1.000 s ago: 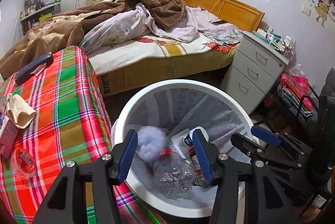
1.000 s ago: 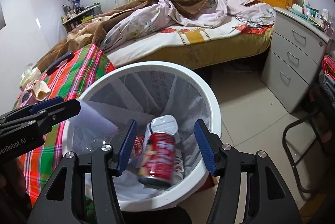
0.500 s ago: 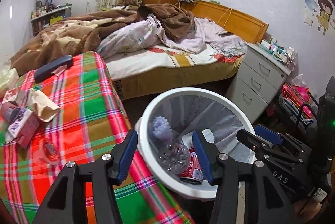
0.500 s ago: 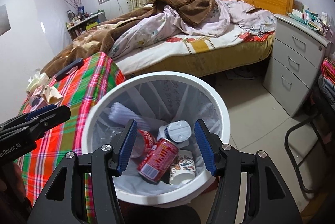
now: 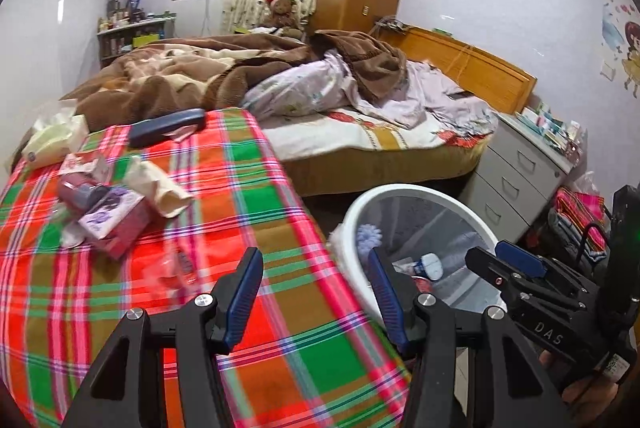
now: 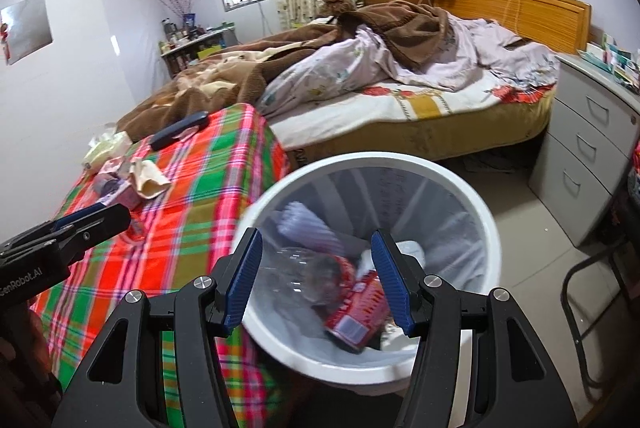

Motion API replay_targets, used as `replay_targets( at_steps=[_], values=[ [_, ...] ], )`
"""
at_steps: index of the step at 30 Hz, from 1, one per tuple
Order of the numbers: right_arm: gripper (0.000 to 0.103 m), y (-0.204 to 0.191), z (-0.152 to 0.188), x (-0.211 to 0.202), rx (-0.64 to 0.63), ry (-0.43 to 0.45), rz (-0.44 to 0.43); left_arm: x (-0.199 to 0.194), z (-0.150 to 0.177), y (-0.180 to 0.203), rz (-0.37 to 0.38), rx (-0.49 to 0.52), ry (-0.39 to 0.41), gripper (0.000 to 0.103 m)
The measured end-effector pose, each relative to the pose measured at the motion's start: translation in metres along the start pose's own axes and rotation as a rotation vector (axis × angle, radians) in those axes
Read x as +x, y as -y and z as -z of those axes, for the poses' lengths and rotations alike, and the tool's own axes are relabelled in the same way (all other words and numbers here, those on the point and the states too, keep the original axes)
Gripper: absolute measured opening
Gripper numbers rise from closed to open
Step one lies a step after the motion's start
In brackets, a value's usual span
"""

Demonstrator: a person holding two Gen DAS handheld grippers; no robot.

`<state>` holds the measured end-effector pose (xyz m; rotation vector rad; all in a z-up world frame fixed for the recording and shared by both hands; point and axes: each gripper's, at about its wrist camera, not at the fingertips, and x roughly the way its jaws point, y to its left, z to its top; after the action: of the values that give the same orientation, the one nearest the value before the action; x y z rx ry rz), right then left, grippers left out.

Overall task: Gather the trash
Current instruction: 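Move both open tools back over the trash on the bed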

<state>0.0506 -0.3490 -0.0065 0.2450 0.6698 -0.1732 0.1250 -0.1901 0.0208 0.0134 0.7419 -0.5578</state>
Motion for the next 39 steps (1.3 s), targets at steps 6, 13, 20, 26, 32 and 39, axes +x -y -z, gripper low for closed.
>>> replay_targets(
  at_steps=[6, 13, 20, 26, 32, 39],
  values=[
    [0.058, -0.026, 0.001, 0.002, -0.043, 0.002, -0.047, -0.018, 0.005, -0.035, -0.075, -0.033, 0.026, 0.054],
    [0.058, -0.059, 0.001, 0.011, -0.105, -0.01, -0.098, -0.038, 0.008, -0.078, -0.12, -0.099, 0.048, 0.054],
    [0.059, -0.089, 0.004, 0.022, -0.155, -0.037, -0.149, -0.049, 0.013, -0.123, -0.179, -0.163, 0.051, 0.054],
    [0.061, -0.113, 0.003, 0.035, -0.18, -0.068, -0.205, -0.054, 0.018, -0.161, -0.219, -0.212, 0.055, 0.054],
    [0.063, -0.14, 0.005, 0.052, -0.229, -0.116, -0.234, -0.051, 0.019, -0.192, -0.248, -0.247, 0.046, 0.054],
    [0.066, -0.168, 0.004, 0.073, -0.26, -0.155, -0.255, -0.036, 0.013, -0.223, -0.265, -0.264, 0.024, 0.055]
  ],
)
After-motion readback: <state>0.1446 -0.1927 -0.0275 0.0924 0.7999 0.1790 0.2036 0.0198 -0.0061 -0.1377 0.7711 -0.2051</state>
